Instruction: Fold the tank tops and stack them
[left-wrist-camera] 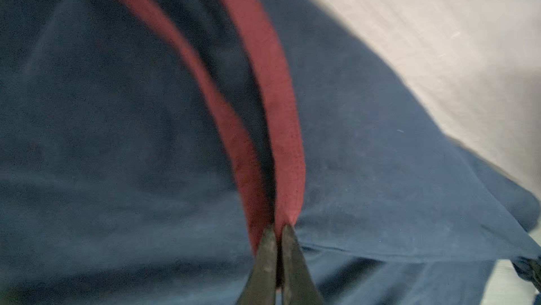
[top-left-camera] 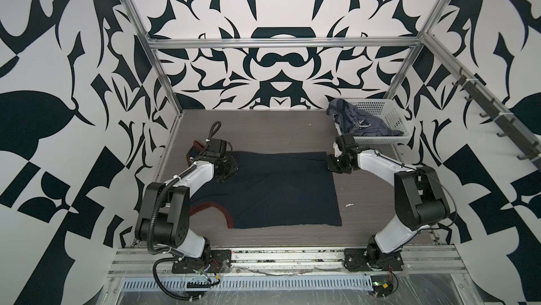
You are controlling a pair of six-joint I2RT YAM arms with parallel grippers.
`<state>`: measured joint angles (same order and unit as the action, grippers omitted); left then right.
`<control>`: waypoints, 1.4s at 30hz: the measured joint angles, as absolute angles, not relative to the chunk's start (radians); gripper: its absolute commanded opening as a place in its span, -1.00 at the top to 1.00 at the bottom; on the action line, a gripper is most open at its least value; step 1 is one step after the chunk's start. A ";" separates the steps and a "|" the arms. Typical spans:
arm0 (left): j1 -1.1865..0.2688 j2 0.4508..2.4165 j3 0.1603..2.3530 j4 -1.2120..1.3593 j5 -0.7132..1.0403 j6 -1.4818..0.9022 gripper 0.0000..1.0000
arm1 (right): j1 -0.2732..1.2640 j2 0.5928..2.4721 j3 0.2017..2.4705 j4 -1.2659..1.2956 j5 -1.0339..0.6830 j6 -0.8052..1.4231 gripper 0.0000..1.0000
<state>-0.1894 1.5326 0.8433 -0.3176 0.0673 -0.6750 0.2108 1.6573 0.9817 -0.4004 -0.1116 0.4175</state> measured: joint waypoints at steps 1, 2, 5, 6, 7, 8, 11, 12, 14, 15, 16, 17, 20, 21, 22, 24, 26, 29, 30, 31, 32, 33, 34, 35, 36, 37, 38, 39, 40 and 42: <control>-0.189 1.535 0.834 -0.318 0.067 -0.677 0.79 | 0.211 1.658 0.972 -0.400 -0.112 0.421 0.92; -0.189 1.536 0.825 -0.317 0.067 -0.678 0.71 | 0.211 1.659 0.966 -0.400 -0.111 0.424 0.74; -0.188 1.544 0.817 -0.321 0.055 -0.683 0.42 | 0.211 1.663 0.964 -0.402 -0.098 0.429 0.12; -0.188 1.544 0.817 -0.328 0.050 -0.680 0.31 | 0.210 1.663 0.964 -0.404 -0.088 0.427 -0.05; -0.188 1.542 0.817 -0.330 0.044 -0.684 0.22 | 0.210 1.660 0.966 -0.410 -0.077 0.427 -0.17; -0.188 1.535 0.817 -0.339 0.036 -0.678 0.08 | 0.210 1.657 0.970 -0.419 -0.064 0.425 -0.27; -0.188 1.488 0.824 -0.378 0.010 -0.681 -0.02 | 0.210 1.623 0.997 -0.460 -0.031 0.419 -0.36; -0.188 1.466 0.834 -0.398 0.002 -0.680 -0.02 | 0.211 1.605 1.007 -0.469 -0.025 0.419 -0.37; -0.192 1.428 0.873 -0.426 -0.006 -0.678 -0.05 | 0.218 1.561 1.034 -0.484 -0.017 0.419 -0.38; -0.199 1.419 0.902 -0.435 -0.010 -0.677 -0.06 | 0.224 1.545 1.051 -0.488 -0.013 0.419 -0.38; -0.207 1.419 0.936 -0.440 -0.014 -0.676 -0.07 | 0.235 1.536 1.071 -0.492 -0.009 0.420 -0.37; -0.218 1.425 0.966 -0.440 -0.015 -0.675 -0.06 | 0.251 1.536 1.093 -0.492 -0.006 0.420 -0.35; -0.253 1.491 1.063 -0.436 0.003 -0.668 -0.01 | 0.300 1.574 1.153 -0.477 -0.022 0.432 -0.26; -0.263 1.533 1.091 -0.425 0.013 -0.667 0.00 | 0.311 1.601 1.170 -0.470 -0.036 0.440 -0.22; -0.268 1.560 1.103 -0.419 0.020 -0.666 0.00 | 0.319 1.630 1.187 -0.465 -0.049 0.445 -0.19; -0.279 1.641 1.114 -0.399 0.041 -0.665 0.04 | 0.327 1.718 1.227 -0.448 -0.084 0.456 -0.16; -0.280 1.702 1.114 -0.398 0.052 -0.666 0.05 | 0.326 1.798 1.251 -0.434 -0.111 0.467 -0.15; -0.280 1.763 1.107 -0.397 0.053 -0.664 0.09 | 0.324 1.895 1.264 -0.426 -0.135 0.477 -0.13; -0.280 1.773 1.102 -0.397 0.054 -0.665 0.09 | 0.324 1.915 1.264 -0.429 -0.138 0.480 -0.13; -0.281 1.778 1.093 -0.394 0.054 -0.664 0.09 | 0.324 1.933 1.265 -0.432 -0.137 0.483 -0.13; -0.284 1.778 1.081 -0.392 0.054 -0.665 0.09 | 0.323 1.930 1.267 -0.426 -0.137 0.489 -0.13; -0.288 1.778 1.069 -0.390 0.053 -0.665 0.09 | 0.320 1.928 1.267 -0.425 -0.135 0.494 -0.12; -0.293 1.778 1.056 -0.387 0.053 -0.665 0.11 | 0.316 1.927 1.262 -0.424 -0.134 0.498 -0.11; -0.299 1.772 1.047 -0.374 0.051 -0.665 0.11 | 0.313 1.927 1.254 -0.420 -0.134 0.500 -0.11; -0.304 1.765 1.035 -0.363 0.051 -0.667 0.11 | 0.309 1.922 1.246 -0.413 -0.134 0.505 -0.09; -0.311 1.752 1.016 -0.348 0.050 -0.670 0.11 | 0.300 1.915 1.233 -0.407 -0.135 0.509 -0.09; -0.319 1.737 0.996 -0.336 0.053 -0.675 0.11 | 0.290 1.905 1.219 -0.398 -0.135 0.514 -0.09; -0.325 1.723 0.981 -0.333 0.059 -0.682 0.08 | 0.280 1.897 1.206 -0.394 -0.135 0.518 -0.09; -0.332 1.705 0.963 -0.336 0.069 -0.687 0.02 | 0.265 1.885 1.191 -0.390 -0.134 0.522 -0.08; -0.340 1.674 0.950 -0.364 0.078 -0.696 -0.10 | 0.238 1.868 1.168 -0.387 -0.133 0.522 -0.09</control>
<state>-0.3405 1.6737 0.9504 -0.3641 0.0784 -0.6960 0.2379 1.8683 1.1679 -0.3874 -0.1329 0.5224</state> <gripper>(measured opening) 0.509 0.542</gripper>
